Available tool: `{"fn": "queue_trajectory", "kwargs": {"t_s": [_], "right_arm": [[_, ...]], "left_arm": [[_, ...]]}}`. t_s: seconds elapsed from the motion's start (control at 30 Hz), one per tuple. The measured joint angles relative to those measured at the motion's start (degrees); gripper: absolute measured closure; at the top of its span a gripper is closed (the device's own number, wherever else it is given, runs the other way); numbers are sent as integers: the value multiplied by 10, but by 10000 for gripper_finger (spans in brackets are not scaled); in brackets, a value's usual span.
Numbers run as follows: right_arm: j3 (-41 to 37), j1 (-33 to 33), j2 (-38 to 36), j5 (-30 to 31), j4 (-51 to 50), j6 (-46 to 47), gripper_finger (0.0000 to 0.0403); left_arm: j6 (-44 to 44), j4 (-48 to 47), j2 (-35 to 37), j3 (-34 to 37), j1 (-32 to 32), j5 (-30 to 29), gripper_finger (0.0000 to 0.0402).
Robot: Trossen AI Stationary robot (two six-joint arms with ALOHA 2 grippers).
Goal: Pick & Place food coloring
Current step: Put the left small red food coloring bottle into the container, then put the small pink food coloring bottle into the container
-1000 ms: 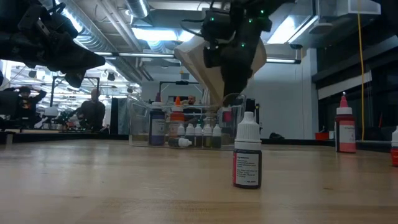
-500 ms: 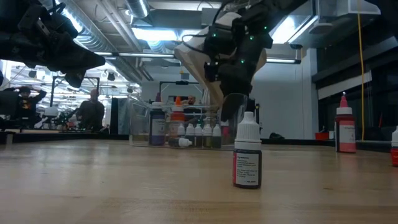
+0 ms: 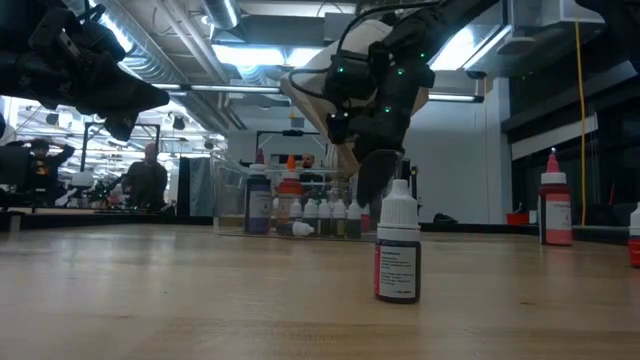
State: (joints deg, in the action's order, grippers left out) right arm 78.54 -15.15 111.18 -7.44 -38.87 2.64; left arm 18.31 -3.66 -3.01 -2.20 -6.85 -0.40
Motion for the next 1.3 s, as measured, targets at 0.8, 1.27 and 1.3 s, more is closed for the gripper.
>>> {"fn": "queue_trajectory", "kwargs": {"t_s": [0.8, 1.27, 1.3], "right_arm": [[103, 16, 2, 19, -89, -1, 259], [263, 148, -64, 146, -292, 29, 258], [262, 163, -72, 157, -292, 36, 258]], "left_arm": [[0, 0, 0, 0, 0, 0, 386], [0, 0, 0, 0, 0, 0, 387], [0, 0, 0, 0, 0, 0, 386]]}}
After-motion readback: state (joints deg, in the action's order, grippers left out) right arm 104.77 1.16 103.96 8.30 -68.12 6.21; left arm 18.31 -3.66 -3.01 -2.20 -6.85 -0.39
